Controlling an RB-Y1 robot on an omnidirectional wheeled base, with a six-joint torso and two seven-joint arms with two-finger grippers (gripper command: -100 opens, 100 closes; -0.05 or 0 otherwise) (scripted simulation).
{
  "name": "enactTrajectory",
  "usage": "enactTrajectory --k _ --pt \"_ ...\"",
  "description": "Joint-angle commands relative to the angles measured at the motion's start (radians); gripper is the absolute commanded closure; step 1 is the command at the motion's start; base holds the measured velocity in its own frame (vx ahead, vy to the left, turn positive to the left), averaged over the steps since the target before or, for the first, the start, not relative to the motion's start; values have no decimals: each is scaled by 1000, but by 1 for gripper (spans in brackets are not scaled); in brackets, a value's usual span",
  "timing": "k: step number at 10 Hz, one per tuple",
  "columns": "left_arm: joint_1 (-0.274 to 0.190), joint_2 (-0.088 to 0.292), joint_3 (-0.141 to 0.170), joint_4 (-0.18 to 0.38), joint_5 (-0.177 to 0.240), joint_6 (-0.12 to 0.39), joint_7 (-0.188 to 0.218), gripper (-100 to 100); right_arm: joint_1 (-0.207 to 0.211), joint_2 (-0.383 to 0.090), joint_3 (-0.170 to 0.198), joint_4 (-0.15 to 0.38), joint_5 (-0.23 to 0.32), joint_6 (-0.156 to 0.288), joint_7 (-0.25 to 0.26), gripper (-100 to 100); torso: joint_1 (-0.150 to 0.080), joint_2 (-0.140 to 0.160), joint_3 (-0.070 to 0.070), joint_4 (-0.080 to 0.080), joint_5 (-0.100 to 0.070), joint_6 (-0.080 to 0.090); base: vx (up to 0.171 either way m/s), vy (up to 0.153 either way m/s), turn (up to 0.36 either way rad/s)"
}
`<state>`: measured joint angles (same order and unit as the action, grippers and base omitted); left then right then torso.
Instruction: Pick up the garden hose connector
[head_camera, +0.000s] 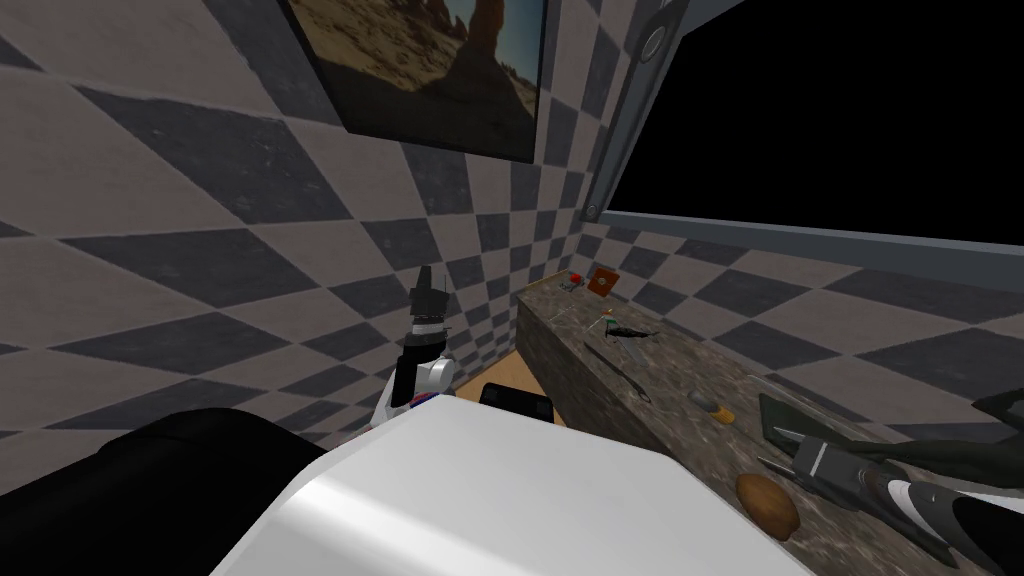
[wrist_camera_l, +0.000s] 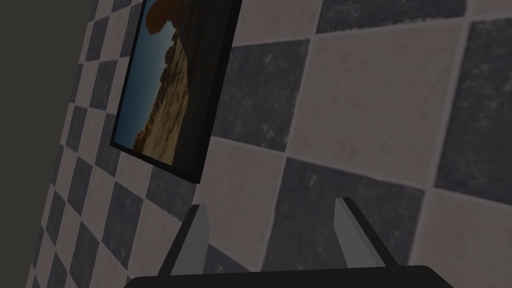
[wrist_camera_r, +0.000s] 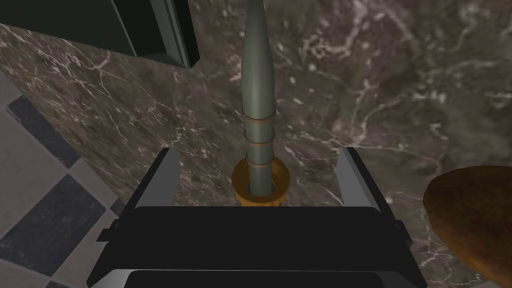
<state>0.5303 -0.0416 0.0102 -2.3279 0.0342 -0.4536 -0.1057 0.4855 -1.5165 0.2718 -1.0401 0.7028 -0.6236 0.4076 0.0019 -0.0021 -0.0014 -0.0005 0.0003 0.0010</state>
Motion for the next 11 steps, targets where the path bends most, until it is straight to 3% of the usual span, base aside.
enactTrajectory --k 1,2,3,5,6,8,9,10,11 --pt "0 0 0 0 0 0 0 0 4 -30 38 -50 -50 50 -2 -100 0 0 0 0 0 0 -28 -38 172" --pt "0 0 0 0 0 0 0 0 4 -30 38 -65 -56 68 -2 -100 -3 4 2 1 0 -1 -61 -73 119" --pt "0 0 0 0 0 0 0 0 8 -61 76 -92 -94 93 -4 -100 -5 7 4 2 -1 0 -87 -103 171" --pt "0 0 0 0 0 0 0 0 8 -61 76 -131 -113 138 -4 -100 -7 9 5 2 -2 0 -54 -66 43" --pt "0 0 0 0 0 0 0 0 12 -91 115 -168 -155 171 -6 -100 -5 7 5 2 -1 1 -61 -69 137" --pt "0 0 0 0 0 0 0 0 12 -91 115 -196 -169 208 -6 -100 -5 8 5 2 -1 0 -45 -42 69" --pt "0 0 0 0 0 0 0 0 16 -121 153 -239 -216 247 -8 -100 -3 7 4 2 -1 1 -57 -47 168" --pt "0 0 0 0 0 0 0 0 16 -121 153 -261 -226 273 -8 -100 -4 7 4 2 -1 0 -61 -59 109" --pt "0 0 0 0 0 0 0 0 19 -152 191 -292 -262 302 -10 -100 -5 8 5 2 -1 1 -80 -93 159"
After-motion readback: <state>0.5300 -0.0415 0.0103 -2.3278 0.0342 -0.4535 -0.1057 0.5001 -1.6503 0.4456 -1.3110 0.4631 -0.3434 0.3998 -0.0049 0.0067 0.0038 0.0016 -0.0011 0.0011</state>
